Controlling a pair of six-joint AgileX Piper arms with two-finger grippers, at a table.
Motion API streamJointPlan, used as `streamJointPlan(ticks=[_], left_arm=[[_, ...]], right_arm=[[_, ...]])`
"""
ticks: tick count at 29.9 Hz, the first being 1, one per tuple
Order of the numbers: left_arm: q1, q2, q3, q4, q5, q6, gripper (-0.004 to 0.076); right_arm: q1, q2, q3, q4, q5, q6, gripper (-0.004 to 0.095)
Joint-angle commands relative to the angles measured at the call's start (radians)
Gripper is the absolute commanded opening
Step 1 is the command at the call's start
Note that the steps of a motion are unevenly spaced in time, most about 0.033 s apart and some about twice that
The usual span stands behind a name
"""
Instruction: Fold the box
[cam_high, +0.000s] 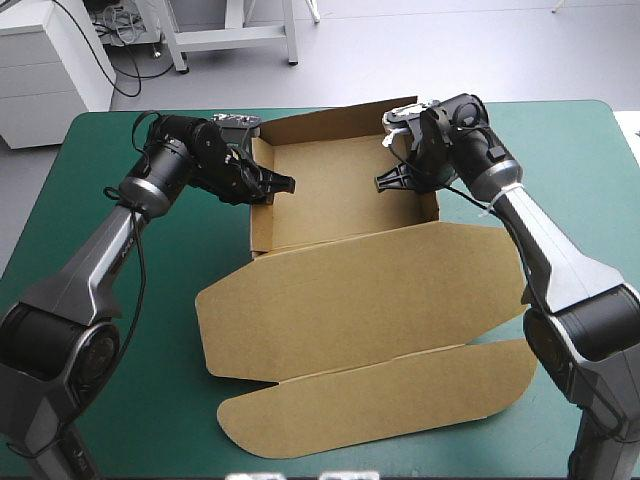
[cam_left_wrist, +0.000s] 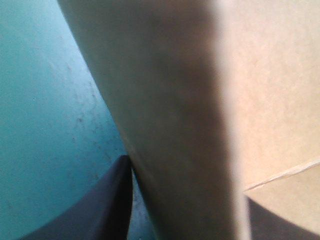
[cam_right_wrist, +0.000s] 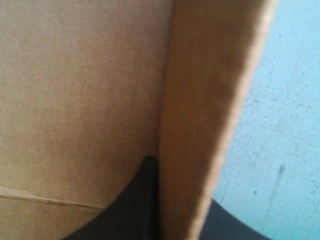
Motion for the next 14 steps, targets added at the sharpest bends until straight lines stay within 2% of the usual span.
streamJointPlan(ticks=[1, 9, 14], left_arm=[[-0.04, -0.036, -0.019, -0.08, 0.031, 0.127, 0.007], [-0.038, -0.036, -0.019, -0.082, 0.038, 0.137, 0.0358], [-0.038, -0.036, -0.019, -0.095, 0.029, 0.137, 0.0371]], right_arm=[[0.025, -0.071, -0.046, 0.132, 0.003, -0.077, -0.0017], [0.025, -0.071, -0.046, 0.132, 0.003, -0.076, -0.0018], [0.025, -0.071, -0.046, 0.132, -0.01, -0.076, -0.0018]])
